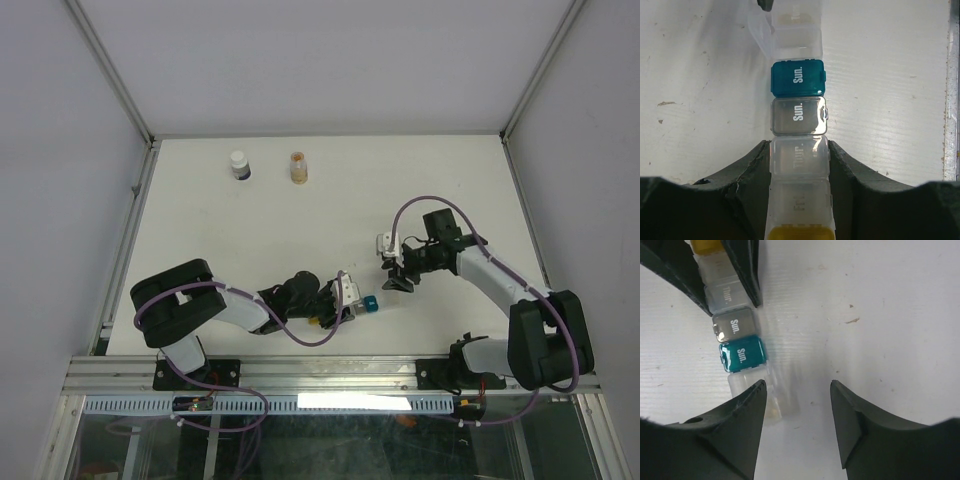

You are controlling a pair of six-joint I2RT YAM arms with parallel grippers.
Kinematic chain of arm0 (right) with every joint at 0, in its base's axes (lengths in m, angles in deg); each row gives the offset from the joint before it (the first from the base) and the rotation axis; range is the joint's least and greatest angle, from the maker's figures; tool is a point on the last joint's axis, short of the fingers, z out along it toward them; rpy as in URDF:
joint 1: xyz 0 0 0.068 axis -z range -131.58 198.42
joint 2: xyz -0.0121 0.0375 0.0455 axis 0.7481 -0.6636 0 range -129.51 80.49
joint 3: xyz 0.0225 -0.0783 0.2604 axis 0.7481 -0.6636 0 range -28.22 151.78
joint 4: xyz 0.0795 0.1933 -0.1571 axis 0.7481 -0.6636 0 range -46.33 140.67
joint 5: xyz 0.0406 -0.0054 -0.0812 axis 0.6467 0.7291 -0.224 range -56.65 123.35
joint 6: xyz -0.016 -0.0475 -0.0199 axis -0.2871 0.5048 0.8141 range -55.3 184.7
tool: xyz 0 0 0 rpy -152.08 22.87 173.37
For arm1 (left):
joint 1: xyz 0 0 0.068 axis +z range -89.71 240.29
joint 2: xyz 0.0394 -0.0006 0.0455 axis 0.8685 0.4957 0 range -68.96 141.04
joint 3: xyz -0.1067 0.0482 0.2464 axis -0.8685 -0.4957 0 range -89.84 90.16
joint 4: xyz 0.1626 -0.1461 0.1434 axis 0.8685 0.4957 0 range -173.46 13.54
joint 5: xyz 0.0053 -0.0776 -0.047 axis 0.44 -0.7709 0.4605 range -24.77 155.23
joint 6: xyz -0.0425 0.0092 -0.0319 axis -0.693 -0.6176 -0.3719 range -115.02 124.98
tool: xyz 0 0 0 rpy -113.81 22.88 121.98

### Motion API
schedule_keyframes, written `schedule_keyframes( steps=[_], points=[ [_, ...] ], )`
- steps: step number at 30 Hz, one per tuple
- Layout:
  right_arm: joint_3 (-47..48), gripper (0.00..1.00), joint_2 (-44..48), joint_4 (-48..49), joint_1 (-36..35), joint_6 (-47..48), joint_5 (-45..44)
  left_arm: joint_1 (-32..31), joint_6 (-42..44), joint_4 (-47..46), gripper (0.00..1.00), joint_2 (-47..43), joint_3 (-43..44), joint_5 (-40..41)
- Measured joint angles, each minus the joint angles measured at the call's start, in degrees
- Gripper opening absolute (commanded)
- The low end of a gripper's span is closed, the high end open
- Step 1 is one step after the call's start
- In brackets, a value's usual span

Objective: Sort the pills into containers

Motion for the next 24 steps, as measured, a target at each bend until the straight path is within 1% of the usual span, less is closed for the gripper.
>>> schedule_keyframes(
  steps=[4, 9, 13, 20, 24],
  points=[
    [-1.0, 0.51, 0.6, 3.1, 0.6, -2.6, -0.2, 0.0, 0.0, 0.6, 0.12, 0.0, 0.3, -0.1],
    [-1.8, 0.50, 0.5, 5.2, 0.2, -4.8, -0.6, 0.0, 0.1, 0.8, 0.13, 0.0, 0.4, -0.2],
    [-2.1, 0.49, -0.3, 7.3, -1.4, -7.5, -2.2, 0.0, 0.1, 0.9, 0.13, 0.0, 0.5, -0.2],
    [-2.0, 0.47, -5.4, 11.3, -5.9, -11.6, -9.7, 0.1, 0.2, 1.0, 0.13, 0.0, 0.5, -0.2],
    [-1.9, 0.49, -6.5, 12.8, -6.4, -12.7, -13.2, 0.5, 0.4, 1.2, 0.13, 0.0, 0.5, -1.0]
  ],
)
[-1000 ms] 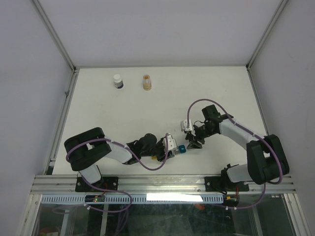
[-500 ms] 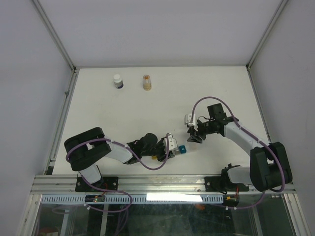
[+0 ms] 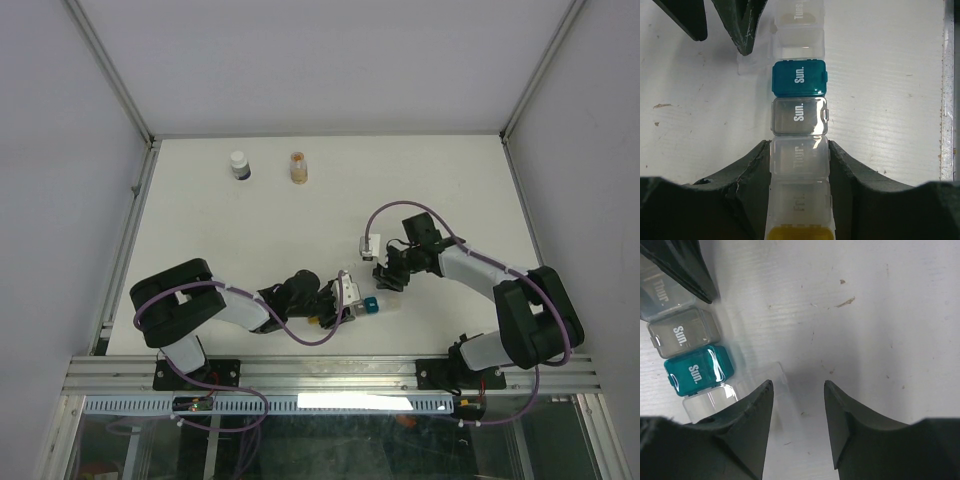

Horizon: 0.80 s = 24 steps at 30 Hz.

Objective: Sort the pills into containers

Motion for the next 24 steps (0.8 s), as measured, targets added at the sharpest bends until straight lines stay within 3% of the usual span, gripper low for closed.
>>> schedule_keyframes(
  steps=[4, 10, 19, 24],
  points=[
    [0.5, 0.56, 0.1, -0.8, 0.7, -1.2, 0.5, 0.8, 0.4, 0.4, 0.14, -0.2, 0.0, -0.8],
    [2.4, 0.61, 4.5, -4.8, 6.3, -1.6, 8.2, 2.8, 1.6, 2.7, 0.18, -1.2, 0.2, -2.1],
    [4.7, 0.61, 8.9, -7.7, 10.1, -2.2, 13.9, 8.5, 4.0, 8.1, 0.66, -1.6, 2.8, -3.9],
    [4.7, 0.62, 9.7, -8.6, 10.8, -2.9, 14.6, 10.7, 4.0, 10.1, 0.79, -3.0, 2.9, -3.7]
  ],
)
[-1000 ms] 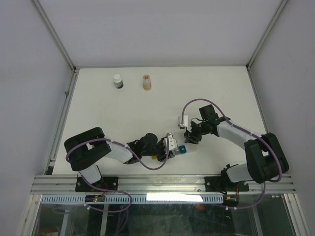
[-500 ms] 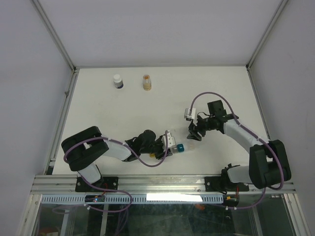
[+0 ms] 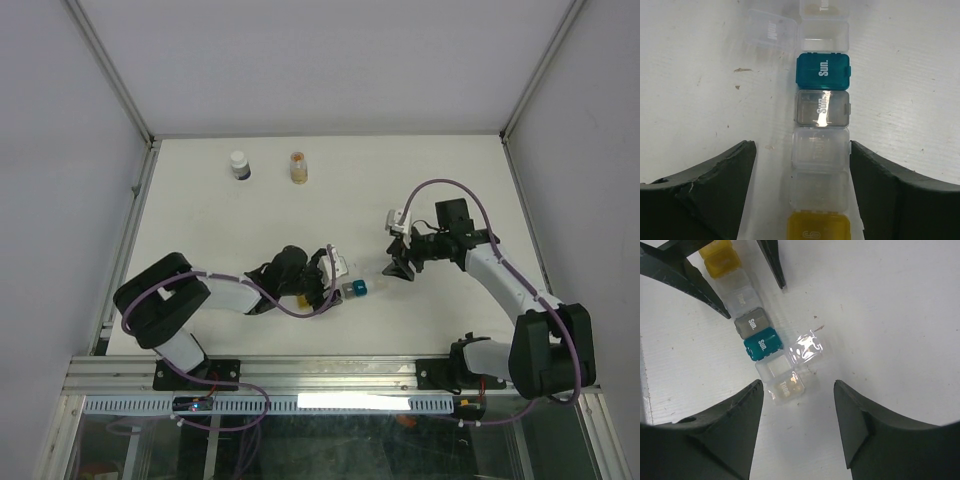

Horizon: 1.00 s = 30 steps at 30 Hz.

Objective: Sort the pills into containers

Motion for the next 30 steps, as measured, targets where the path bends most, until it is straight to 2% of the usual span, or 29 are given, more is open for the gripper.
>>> schedule_keyframes(
  steps=[6, 16, 19, 25, 30],
  points=[
    [0.3, 0.63, 1.0, -0.7, 0.5, -1.0, 0.2, 0.2, -1.4, 0.8, 0.85, -4.5, 0.0, 0.1],
    [1.7, 0.62, 2.1, -1.1, 1.2, -2.7, 1.6, 3.2, -8.3, -1.4, 0.83, -18.3, -1.9, -0.2],
    [1.7, 0.62, 2.1, -1.2, 1.2, -3.3, 2.2, 3.6, -10.1, -1.3, 0.80, -18.6, -2.1, 0.1],
    [1.7, 0.62, 2.1, -1.2, 1.2, -3.9, 2.8, 4.7, -14.8, 1.2, 0.81, -17.2, -1.4, 3.3],
    [1.7, 0.62, 2.1, -1.2, 1.2, -4.8, 2.9, 11.5, -21.7, 6.0, 0.81, -15.0, 4.3, 4.3]
  ],
)
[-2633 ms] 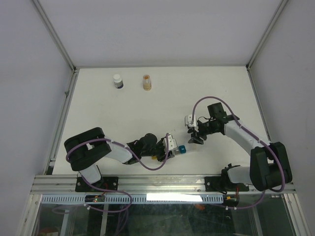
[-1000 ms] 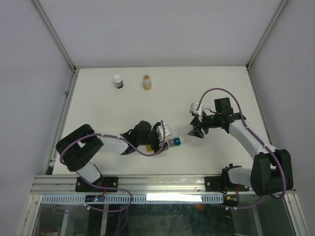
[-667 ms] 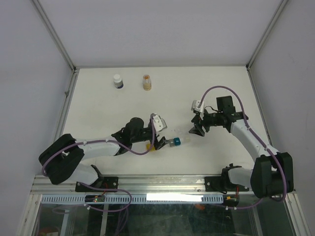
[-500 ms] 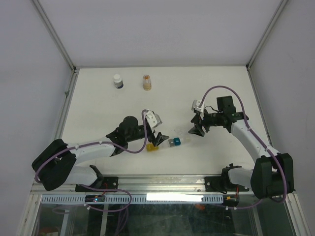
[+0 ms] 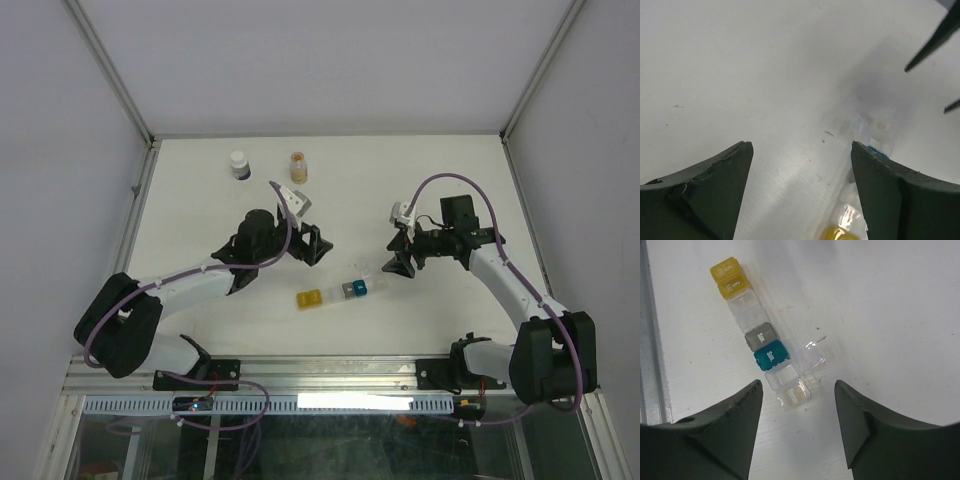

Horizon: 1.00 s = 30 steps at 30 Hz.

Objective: Sort the pills into containers

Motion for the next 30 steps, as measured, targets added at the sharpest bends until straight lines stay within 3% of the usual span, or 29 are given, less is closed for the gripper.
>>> schedule_keyframes(
  steps=[10, 16, 23, 30],
  points=[
    [0.0, 0.62, 0.0, 0.0, 0.2, -1.1, 0.0, 10.1, -10.3, 6.5, 0.84, 8.6, 13.2, 2.4],
    [0.0, 0.62, 0.0, 0.0, 0.6, -1.5, -0.1, 16.1, -12.7, 15.2, 0.85, 19.4, 29.9, 7.3],
    [0.0, 0.62, 0.0, 0.0, 0.9, -1.7, -0.1, 16.7, -11.3, 25.5, 0.84, 31.3, 47.8, 16.7],
    [0.0, 0.62, 0.0, 0.0, 0.9, -1.7, 0.0, 16.7, -7.1, 31.8, 0.82, 42.2, 60.3, 20.3]
  ],
)
